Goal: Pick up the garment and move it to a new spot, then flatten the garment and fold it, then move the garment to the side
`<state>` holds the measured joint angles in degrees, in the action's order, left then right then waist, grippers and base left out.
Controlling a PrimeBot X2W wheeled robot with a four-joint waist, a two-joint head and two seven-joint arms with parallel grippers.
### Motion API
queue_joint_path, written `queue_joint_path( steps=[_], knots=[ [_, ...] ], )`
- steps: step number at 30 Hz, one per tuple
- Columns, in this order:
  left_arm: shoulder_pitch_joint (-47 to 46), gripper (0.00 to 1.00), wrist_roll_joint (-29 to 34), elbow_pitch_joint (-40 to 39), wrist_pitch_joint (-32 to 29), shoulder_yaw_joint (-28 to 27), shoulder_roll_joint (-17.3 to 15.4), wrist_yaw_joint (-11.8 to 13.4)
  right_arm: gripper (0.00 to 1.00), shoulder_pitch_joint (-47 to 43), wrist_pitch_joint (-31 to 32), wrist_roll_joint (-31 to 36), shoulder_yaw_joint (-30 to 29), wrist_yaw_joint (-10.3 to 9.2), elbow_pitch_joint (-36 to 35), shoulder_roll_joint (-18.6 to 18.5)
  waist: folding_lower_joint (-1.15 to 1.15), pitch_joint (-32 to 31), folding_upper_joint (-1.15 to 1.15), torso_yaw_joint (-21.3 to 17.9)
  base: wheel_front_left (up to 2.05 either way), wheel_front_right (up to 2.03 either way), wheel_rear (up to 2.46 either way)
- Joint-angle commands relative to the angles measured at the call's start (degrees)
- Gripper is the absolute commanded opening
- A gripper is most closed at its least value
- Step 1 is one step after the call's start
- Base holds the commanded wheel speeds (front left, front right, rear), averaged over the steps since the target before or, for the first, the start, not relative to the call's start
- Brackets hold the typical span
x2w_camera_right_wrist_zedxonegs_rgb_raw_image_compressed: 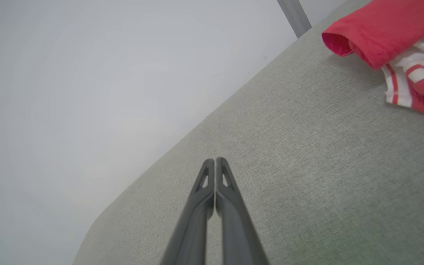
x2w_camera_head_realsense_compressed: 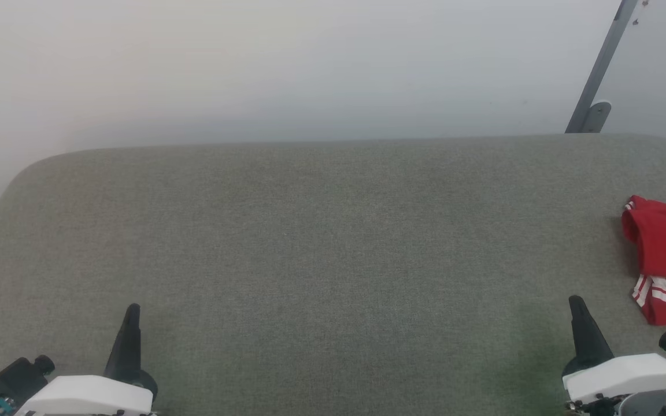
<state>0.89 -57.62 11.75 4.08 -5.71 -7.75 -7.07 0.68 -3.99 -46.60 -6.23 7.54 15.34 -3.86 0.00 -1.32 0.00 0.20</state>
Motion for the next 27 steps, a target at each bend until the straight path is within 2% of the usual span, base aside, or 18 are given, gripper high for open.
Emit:
queue_joint_path(
  steps=[1,27],
  knots=[
    [-1.6,0.0,-1.5,-0.4,-0.4,-0.3,-0.1,-0.2,0.0,1.5,0.5,-1.8,-0.2,-0.03,-0.8,-0.1,0.0,0.0,0.0,0.0,0.0,0.0,0.0],
    [-4.1,0.0,-15.2,0.7,-4.7,-0.6,1.9,-0.4,0.0,3.4,4.7,-19.9,-0.3,-0.05,-1.1,0.4,0.0,0.5,0.0,-0.1,0.0,0.0,0.0]
  ],
)
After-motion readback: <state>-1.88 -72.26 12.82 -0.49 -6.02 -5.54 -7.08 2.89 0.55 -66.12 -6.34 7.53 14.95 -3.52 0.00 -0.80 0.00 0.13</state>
